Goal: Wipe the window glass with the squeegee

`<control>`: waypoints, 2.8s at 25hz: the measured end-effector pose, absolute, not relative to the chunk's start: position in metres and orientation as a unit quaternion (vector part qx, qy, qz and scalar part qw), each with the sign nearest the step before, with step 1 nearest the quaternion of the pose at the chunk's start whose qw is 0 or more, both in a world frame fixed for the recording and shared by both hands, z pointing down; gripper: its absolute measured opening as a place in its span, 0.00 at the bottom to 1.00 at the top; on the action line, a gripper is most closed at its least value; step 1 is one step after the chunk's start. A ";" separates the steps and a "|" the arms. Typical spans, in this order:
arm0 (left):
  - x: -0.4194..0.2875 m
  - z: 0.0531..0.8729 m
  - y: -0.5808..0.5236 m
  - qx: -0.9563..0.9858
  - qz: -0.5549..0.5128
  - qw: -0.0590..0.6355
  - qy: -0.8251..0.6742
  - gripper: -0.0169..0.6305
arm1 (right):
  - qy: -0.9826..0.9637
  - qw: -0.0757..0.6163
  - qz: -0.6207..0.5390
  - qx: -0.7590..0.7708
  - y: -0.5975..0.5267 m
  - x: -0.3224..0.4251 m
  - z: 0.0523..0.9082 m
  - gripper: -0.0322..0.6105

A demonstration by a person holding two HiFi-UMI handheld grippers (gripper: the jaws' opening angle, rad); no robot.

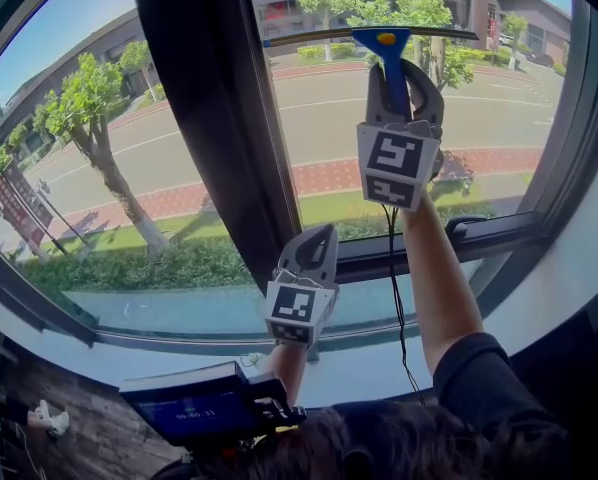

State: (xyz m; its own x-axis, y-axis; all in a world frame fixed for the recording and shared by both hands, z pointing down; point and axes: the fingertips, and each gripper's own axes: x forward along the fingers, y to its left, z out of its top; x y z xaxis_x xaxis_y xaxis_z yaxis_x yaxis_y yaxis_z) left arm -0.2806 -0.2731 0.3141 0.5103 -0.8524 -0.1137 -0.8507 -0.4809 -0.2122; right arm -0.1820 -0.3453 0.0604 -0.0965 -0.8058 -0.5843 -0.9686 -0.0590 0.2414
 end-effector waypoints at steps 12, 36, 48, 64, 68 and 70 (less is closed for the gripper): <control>-0.296 0.308 -0.263 -0.860 0.004 0.105 0.499 0.03 | 0.679 0.118 0.298 -0.661 -0.341 -0.196 0.094 0.27; -0.305 0.340 -0.261 -0.860 -0.026 0.099 0.500 0.03 | 0.691 0.086 0.276 -0.663 -0.337 -0.194 0.168 0.27; -0.306 0.346 -0.261 -0.862 -0.030 0.089 0.499 0.03 | 0.690 0.067 0.274 -0.666 -0.332 -0.193 0.204 0.27; -0.304 0.355 -0.265 -0.864 -0.038 0.080 0.495 0.03 | 0.702 0.040 0.232 -0.672 -0.333 -0.192 0.267 0.27; -0.300 0.352 -0.263 -0.867 -0.031 0.071 0.492 0.03 | 0.704 0.039 0.222 -0.673 -0.332 -0.192 0.278 0.27; -0.298 0.355 -0.264 -0.869 -0.032 0.069 0.490 0.03 | 0.704 0.039 0.226 -0.672 -0.332 -0.192 0.283 0.27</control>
